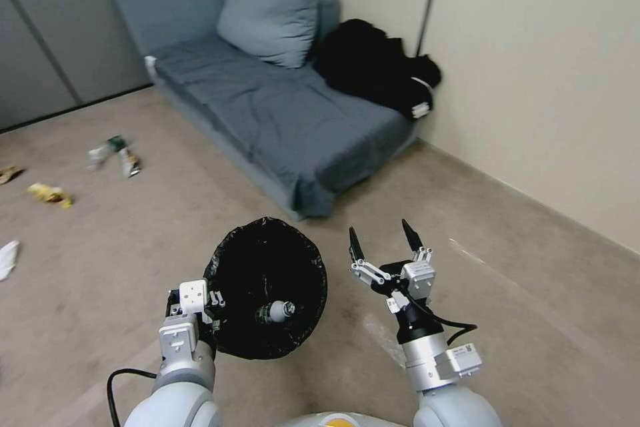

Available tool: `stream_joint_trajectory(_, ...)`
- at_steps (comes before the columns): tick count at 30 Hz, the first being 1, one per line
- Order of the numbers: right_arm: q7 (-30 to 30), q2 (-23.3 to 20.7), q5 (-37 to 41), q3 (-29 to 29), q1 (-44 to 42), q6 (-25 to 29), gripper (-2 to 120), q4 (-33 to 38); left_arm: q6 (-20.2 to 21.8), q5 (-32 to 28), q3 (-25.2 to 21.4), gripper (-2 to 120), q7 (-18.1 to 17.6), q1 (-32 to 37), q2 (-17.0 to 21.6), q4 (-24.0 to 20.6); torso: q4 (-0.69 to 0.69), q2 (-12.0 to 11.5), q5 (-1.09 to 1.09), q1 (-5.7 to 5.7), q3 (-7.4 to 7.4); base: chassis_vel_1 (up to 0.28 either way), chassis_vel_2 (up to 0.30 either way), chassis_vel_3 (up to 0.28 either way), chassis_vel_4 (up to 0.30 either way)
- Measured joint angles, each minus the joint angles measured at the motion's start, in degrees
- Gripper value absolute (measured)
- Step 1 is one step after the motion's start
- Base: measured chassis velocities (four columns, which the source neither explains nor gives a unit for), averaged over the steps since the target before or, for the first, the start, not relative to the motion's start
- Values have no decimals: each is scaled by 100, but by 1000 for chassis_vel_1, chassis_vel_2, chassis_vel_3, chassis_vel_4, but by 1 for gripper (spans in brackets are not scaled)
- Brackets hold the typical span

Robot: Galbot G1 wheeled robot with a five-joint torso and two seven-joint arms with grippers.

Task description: Pick up the trash bin, then pick up the garbage from the floor and place it into the trash bin.

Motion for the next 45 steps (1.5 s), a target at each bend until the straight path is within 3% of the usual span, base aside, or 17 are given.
stream_joint_trajectory(45,-61,37,-68,37,22,36,100,-46,-24,28,46,1,-26,-13,-36,53,-2,0,0,0,0,102,103,104,103)
